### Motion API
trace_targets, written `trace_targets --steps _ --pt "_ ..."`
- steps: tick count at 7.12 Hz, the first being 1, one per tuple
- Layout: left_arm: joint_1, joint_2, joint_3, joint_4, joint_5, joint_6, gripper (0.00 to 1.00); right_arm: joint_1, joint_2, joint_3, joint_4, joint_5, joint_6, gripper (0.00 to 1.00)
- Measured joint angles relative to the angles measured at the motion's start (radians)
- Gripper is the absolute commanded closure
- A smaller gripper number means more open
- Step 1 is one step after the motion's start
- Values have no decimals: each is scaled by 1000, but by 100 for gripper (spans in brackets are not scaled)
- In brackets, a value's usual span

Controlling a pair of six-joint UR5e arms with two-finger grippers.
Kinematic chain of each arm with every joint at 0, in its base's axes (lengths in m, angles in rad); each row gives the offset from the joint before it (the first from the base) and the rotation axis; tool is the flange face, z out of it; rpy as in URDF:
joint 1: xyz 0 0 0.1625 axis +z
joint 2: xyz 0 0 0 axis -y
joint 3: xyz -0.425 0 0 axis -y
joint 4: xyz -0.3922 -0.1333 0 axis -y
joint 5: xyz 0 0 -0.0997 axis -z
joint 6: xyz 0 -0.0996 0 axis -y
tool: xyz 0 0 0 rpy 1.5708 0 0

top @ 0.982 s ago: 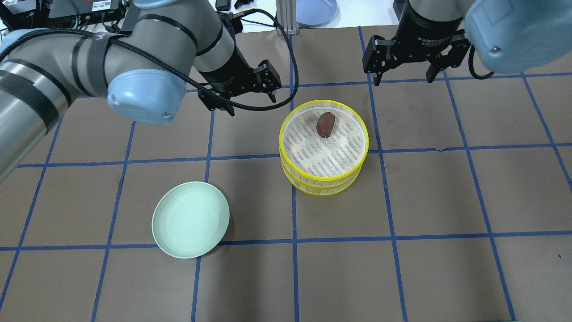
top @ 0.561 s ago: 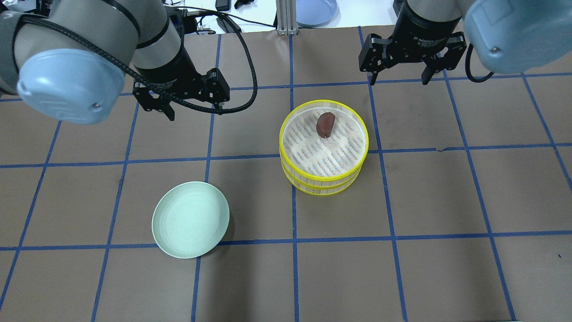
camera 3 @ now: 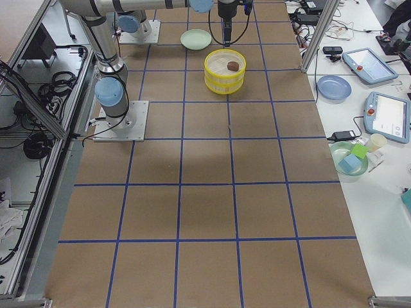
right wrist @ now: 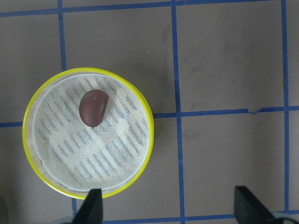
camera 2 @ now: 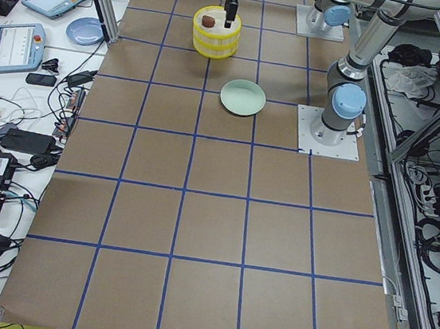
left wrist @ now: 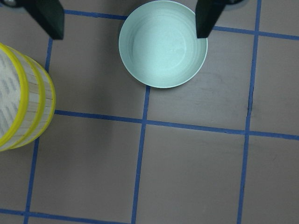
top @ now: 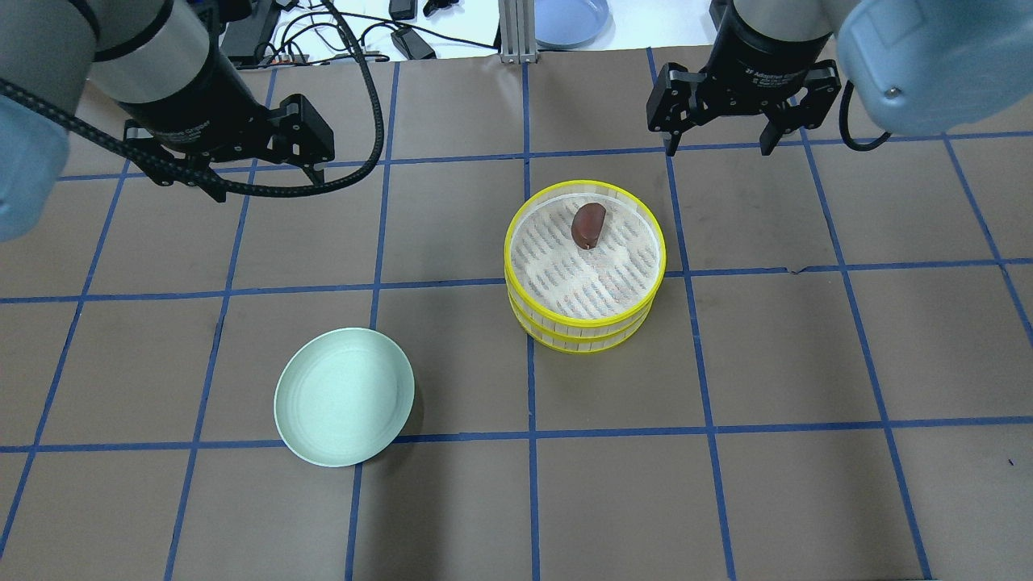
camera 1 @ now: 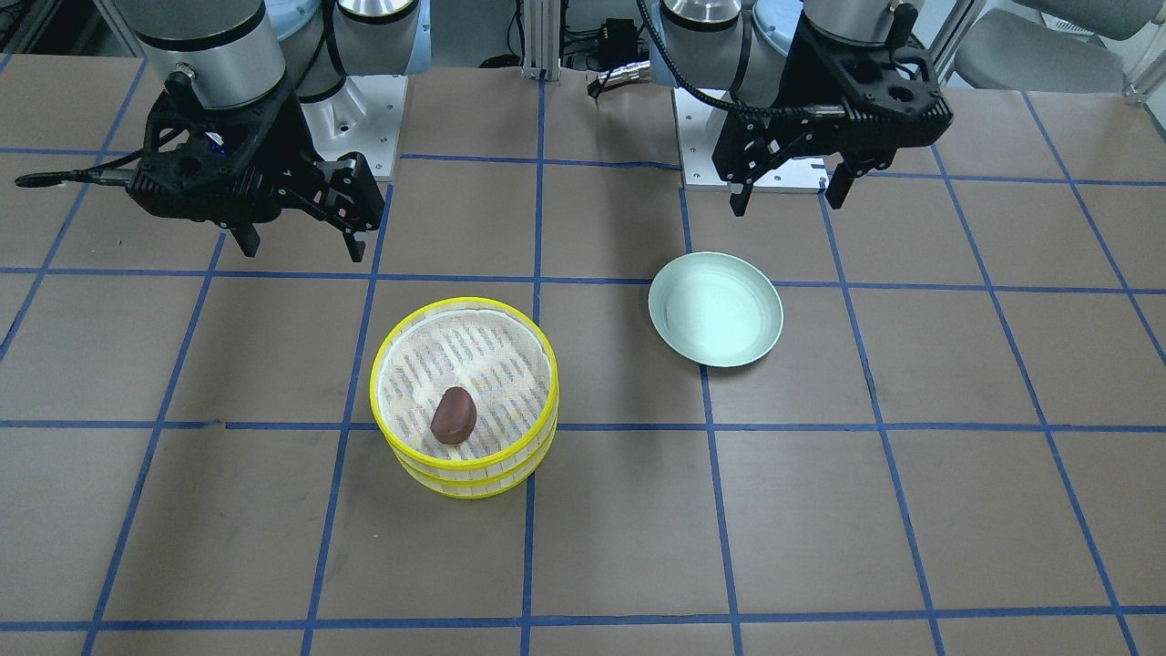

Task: Place buns in different layers of steamer

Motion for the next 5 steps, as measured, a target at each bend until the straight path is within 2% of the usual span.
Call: trace_targets --steps 5 --pt "31 10 -1 20 3 101 0 0 1 1 0 0 -5 0"
